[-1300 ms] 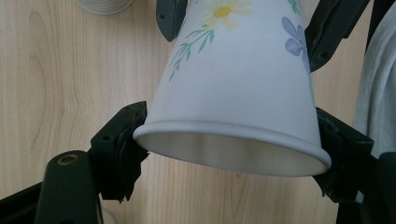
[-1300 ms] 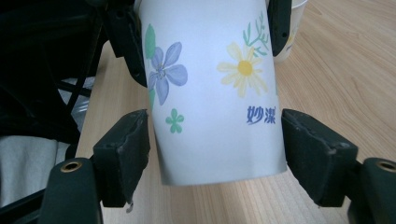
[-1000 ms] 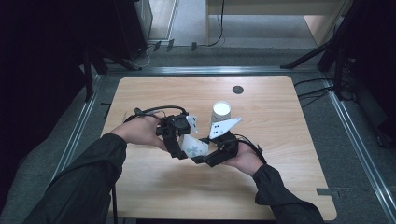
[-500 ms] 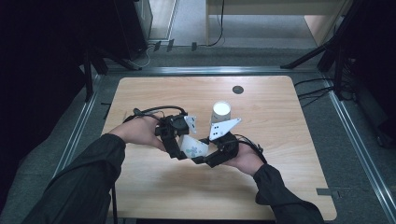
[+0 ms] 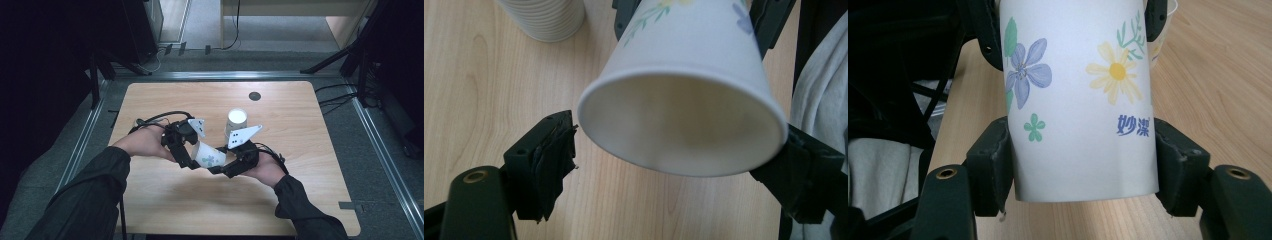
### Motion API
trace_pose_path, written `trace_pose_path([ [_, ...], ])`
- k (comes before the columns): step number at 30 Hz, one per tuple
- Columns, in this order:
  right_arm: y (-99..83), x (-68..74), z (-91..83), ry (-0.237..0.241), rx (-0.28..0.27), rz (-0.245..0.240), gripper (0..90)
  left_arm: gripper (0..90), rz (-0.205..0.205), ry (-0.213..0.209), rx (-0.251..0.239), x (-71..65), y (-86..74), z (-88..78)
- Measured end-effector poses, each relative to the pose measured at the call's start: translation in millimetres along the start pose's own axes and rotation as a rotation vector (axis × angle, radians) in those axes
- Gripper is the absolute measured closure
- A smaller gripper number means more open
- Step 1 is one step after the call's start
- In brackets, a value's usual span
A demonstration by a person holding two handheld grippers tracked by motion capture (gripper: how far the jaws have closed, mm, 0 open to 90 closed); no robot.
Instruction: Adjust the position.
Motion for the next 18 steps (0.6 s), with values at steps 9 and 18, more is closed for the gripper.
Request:
trace_pose_path([
  [9, 0.8, -2.0, -7.8, -0.005, -0.017, 0.001, 34.6, 13.0, -0.043, -0.012, -0.102, 2.7, -9.9, -3.0],
  [18, 1.9, -4.9, -18.1, -0.015, -0.043, 0.018, 34.6, 13.0, -0.096, -0.018, -0.203, 5.7, -16.4, -4.7],
])
Point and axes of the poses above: each handheld gripper's, and its own axes: z roughly forward along the jaws, y roughly out of its top, x roughly to its left, the point moved 7 cm from there along z, roughly forward along the jaws, and after that the axes turned 4 degrees about -z, right-handed, at the moved point
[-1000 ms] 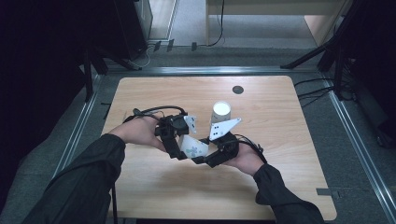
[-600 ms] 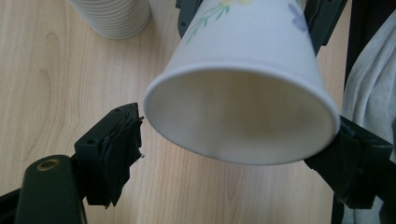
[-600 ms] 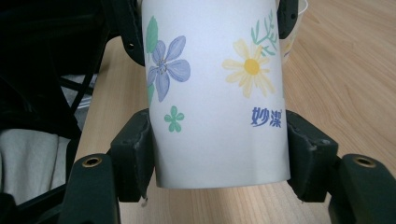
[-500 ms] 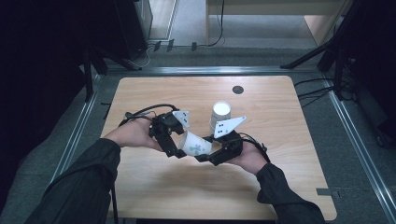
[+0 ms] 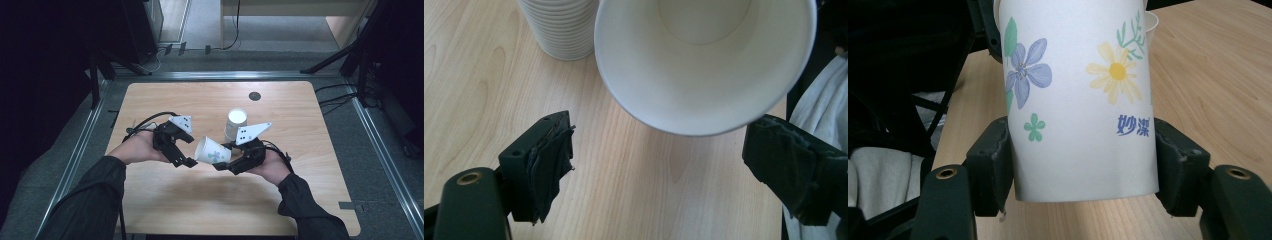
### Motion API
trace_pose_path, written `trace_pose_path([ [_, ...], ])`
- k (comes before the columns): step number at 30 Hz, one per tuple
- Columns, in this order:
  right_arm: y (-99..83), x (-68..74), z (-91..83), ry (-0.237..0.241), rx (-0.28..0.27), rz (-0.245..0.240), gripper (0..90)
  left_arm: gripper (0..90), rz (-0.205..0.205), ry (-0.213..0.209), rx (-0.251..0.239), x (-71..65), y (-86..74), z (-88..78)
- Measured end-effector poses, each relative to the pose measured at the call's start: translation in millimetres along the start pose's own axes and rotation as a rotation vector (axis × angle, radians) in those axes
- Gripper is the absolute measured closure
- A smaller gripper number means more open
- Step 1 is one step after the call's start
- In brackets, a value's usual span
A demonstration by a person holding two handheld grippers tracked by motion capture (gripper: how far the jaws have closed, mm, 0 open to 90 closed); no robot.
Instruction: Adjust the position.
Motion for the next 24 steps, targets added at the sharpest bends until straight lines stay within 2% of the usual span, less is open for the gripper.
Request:
trace_pose_path([
  [13, 0.4, -4.3, -9.0, -0.006, -0.032, 0.018, 34.6, 12.6, -0.085, -0.014, -0.151, 2.2, -7.7, 4.8],
  [16, -0.3, -5.3, -10.4, -0.01, -0.036, 0.017, 34.6, 12.6, -0.11, -0.03, -0.189, 1.6, -9.1, 6.8],
  [24, -3.2, -7.7, -12.6, -0.012, -0.039, 0.028, 34.5, 12.9, -0.148, -0.041, -0.249, -0.9, -11.3, 17.2],
])
Point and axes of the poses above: each handheld gripper's, and its own axes: z roughly forward along the jaws, y roughly out of its top, x roughly to its left, the point moved 7 cm from there along z, roughly forward along the jaws, and after that the axes turned 4 degrees about -z, right-handed, at the moved point
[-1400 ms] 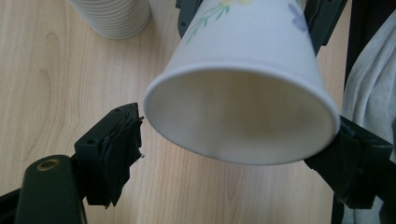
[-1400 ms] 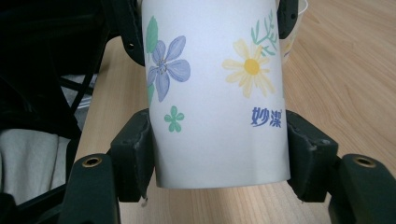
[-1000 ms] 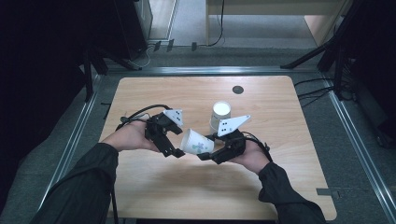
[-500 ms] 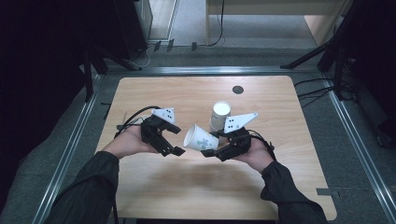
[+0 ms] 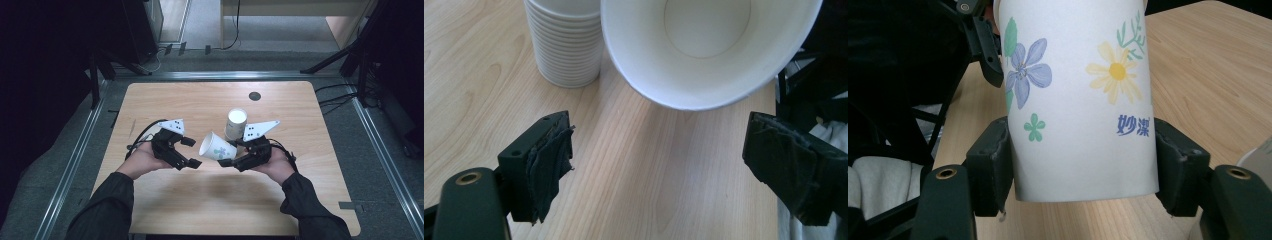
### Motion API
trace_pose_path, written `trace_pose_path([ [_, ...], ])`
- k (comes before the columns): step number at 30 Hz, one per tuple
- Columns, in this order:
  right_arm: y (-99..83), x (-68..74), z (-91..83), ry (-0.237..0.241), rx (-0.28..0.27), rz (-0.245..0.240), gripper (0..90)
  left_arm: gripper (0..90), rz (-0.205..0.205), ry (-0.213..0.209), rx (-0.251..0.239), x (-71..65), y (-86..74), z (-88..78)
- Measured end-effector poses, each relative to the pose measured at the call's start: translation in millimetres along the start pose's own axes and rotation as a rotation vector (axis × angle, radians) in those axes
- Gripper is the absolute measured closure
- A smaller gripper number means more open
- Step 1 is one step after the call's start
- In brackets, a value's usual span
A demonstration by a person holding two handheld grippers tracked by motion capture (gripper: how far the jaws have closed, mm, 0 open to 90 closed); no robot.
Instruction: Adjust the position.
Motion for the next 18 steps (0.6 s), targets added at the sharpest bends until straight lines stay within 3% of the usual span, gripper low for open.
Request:
trace_pose_path([
  [4, -1.8, -0.7, 0.3, -0.001, 0.001, 0.001, 34.5, 13.4, -0.027, -0.02, -0.06, -2.3, 0.1, 3.3],
  [12, -3.1, -1.1, 1.6, 0.009, -0.005, 0.003, 34.5, 13.9, -0.046, -0.052, -0.109, -7.3, -2.3, 8.8],
  [18, -5.0, -0.3, 2.2, 0.02, -0.007, 0.011, 34.5, 14.1, -0.048, -0.065, -0.119, -9.6, -1.9, 10.9],
])
Point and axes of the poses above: each handheld gripper's, and its own axes: z roughly forward along the jaws, y roughly out of its top, x roughly to its left, the point moved 7 cm from there along z, roughly forward along the jaws, and after that the axes turned 4 degrees about -z, right-handed, at the moved point
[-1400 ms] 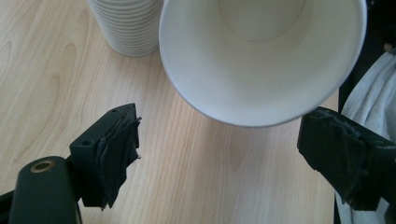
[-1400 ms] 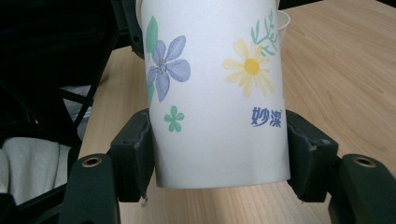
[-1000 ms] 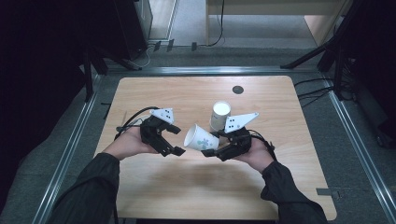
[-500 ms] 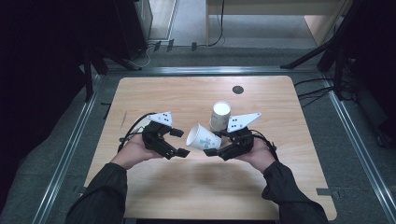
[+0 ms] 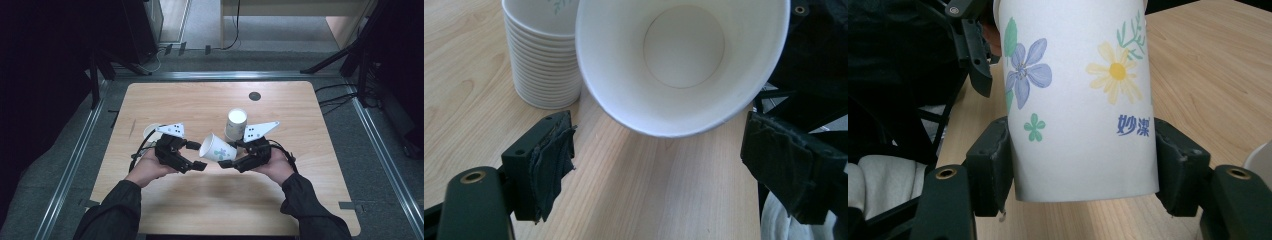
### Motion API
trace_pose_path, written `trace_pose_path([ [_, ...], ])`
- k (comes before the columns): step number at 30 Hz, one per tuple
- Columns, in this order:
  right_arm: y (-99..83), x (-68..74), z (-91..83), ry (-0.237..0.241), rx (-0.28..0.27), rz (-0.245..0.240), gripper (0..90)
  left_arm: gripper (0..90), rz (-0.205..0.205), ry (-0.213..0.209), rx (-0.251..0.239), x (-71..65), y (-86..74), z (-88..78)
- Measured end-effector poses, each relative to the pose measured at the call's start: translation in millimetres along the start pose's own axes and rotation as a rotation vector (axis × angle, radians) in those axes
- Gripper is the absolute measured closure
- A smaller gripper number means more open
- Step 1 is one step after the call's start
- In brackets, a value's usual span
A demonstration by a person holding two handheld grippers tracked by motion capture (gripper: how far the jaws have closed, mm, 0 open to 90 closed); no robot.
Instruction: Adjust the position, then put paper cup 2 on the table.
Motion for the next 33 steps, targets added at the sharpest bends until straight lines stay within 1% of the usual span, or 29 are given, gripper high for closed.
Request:
trace_pose_path([
  [7, -2.6, 0.4, 2.1, 0.007, 0.0, 0.0, 34.5, 14.3, 0.015, -0.008, -0.006, -1.8, 4.0, 2.4],
  [13, -3.4, 1.4, 4.2, 0.019, -0.005, 0.005, 34.5, 14.2, 0.007, -0.017, -0.029, -0.6, 8.3, 2.8],
  [18, -5.4, 3.1, 6.9, 0.023, 0.003, 0.002, 34.5, 14.3, 0.0, -0.038, -0.047, -0.2, 12.0, 2.8],
  [23, -5.9, 4.9, 11.1, 0.03, 0.006, -0.002, 34.5, 14.7, -0.001, -0.044, -0.04, -0.3, 11.6, 4.2],
  [27, -6.2, 5.5, 14.0, 0.038, 0.008, 0.0, 34.5, 14.7, -0.004, -0.055, -0.048, -0.7, 12.5, 4.6],
  [32, -6.9, 7.1, 17.3, 0.045, 0.012, 0.002, 34.4, 15.8, 0.003, -0.047, -0.048, -0.8, 12.6, 5.6],
  [33, -7.1, 7.1, 17.5, 0.044, 0.016, 0.001, 34.4, 16.3, 0.0, -0.048, -0.05, -0.6, 12.8, 5.2],
])
Point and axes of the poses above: each handheld gripper's, and its own axes: z roughly forward along the jaws, y roughly out of its top, x roughly to its left, the point moved 7 cm from there along z, roughly forward along the jaws, and after that the axes turned 4 degrees about -z, right-handed, at the moved point
